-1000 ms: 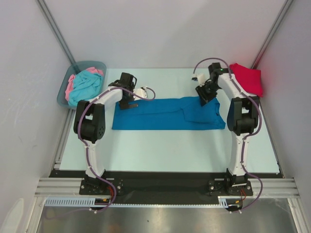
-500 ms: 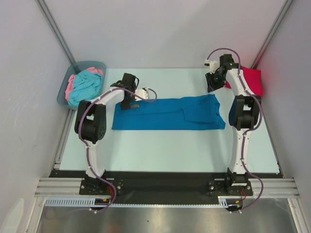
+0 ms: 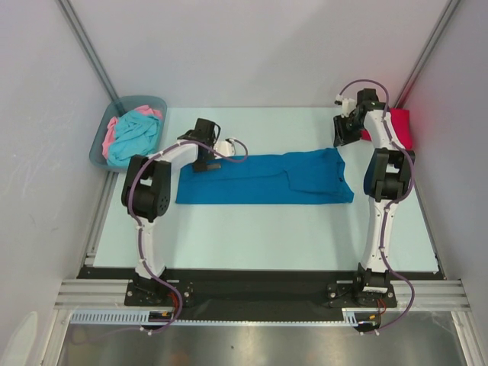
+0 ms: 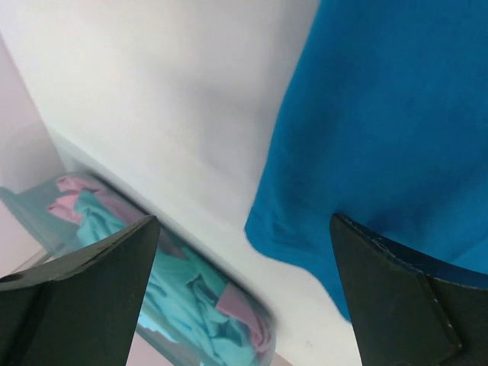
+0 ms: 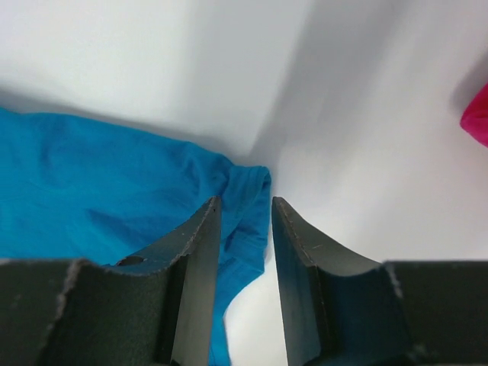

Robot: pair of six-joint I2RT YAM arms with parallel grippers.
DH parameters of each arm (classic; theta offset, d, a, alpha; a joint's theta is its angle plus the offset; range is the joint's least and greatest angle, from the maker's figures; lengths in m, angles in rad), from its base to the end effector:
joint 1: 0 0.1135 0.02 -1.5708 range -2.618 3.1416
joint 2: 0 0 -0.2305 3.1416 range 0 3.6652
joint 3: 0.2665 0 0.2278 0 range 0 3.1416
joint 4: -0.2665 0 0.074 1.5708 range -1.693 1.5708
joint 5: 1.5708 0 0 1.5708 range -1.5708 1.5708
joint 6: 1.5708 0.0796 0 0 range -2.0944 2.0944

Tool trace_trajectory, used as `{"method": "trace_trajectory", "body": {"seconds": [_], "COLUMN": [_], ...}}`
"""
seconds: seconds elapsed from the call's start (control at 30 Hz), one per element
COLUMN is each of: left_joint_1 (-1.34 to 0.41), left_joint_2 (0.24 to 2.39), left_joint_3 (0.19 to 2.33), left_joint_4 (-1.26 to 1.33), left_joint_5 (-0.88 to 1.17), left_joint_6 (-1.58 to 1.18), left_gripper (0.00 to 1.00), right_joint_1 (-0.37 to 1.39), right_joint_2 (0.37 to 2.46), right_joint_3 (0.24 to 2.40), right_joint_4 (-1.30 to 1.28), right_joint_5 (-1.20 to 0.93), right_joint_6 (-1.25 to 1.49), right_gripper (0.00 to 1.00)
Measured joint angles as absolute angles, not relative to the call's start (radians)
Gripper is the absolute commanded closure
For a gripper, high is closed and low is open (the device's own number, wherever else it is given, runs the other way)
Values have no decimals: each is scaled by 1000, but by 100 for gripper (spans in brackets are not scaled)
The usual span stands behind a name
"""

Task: Fold and stack the t-shirts
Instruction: Fold the tshirt

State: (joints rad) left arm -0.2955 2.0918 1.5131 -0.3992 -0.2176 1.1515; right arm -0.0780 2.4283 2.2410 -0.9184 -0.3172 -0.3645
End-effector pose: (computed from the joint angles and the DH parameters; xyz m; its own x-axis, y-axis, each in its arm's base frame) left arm 0.4224 -0.1106 0.1176 -0.1687 0.9836 -0.0640 0.7934 0.1740 0.5833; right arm 0.4890 -0.0133 0.1486 -0.8092 -0.2765 -0.5184 -0.3788 0.9200 0.1006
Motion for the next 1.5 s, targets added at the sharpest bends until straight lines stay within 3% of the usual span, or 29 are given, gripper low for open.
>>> {"method": "trace_trajectory", "body": {"seconds": [0.63,1.5], "left_joint_1": [-299,-305], "left_joint_2": [2125,2127], "left_joint_3": [1534,1536], "left_joint_4": [-390,-382], "left_joint_5": [-234,-234], "left_joint_6": [1151,1148], "left_gripper": [0,0], "right_joint_1": [-81,-106], "right_joint_2": [2427,2254], "right_joint_3": [2206,1914], "right_joint_4": [-917,-902], "right_joint_5": [-410,-413], "right_joint_6": [-333,-323], "right_gripper": [65,71]}}
